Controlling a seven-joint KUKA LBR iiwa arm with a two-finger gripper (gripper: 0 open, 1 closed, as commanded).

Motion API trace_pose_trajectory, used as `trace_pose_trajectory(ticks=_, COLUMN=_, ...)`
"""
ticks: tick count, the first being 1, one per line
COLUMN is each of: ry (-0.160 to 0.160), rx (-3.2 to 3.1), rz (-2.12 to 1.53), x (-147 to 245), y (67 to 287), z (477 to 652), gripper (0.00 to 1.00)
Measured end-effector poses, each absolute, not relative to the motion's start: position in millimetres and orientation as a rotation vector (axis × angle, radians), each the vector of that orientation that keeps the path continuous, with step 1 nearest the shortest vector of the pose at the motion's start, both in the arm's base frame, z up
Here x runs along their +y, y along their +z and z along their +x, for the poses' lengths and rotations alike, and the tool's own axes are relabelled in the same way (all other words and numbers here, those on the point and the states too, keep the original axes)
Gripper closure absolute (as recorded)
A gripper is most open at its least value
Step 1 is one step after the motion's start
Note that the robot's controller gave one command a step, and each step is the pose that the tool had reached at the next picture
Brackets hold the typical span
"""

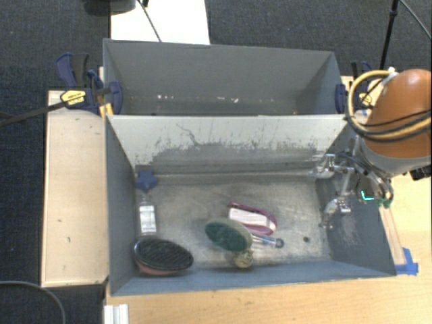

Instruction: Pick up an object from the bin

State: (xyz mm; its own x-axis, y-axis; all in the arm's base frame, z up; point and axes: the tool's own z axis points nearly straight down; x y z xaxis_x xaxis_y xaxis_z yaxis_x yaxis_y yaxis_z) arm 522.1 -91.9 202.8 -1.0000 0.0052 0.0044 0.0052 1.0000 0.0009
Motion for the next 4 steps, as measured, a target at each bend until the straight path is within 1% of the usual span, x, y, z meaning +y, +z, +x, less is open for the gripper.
trace_pose_trajectory(ticks=1, ry=0.004, rx=-3.107, rz=0.539, x=66.4, y=73.4, z=523.4, gripper=0.00)
trace_pose_trajectory(ticks=2, ry=0.002, rx=-3.127, rz=0.303, x=210.4, y=100.6, z=502.0, gripper=0.00)
trace_pose_trajectory(ticks=3, ry=0.005, rx=-3.109, rz=0.489, x=87.9, y=100.6, z=543.1, gripper=0.00)
trace_pose_trajectory(ticks=4, ry=-0.002, rx=-3.063, rz=0.716, x=172.5, y=71.5, z=565.0, gripper=0.00)
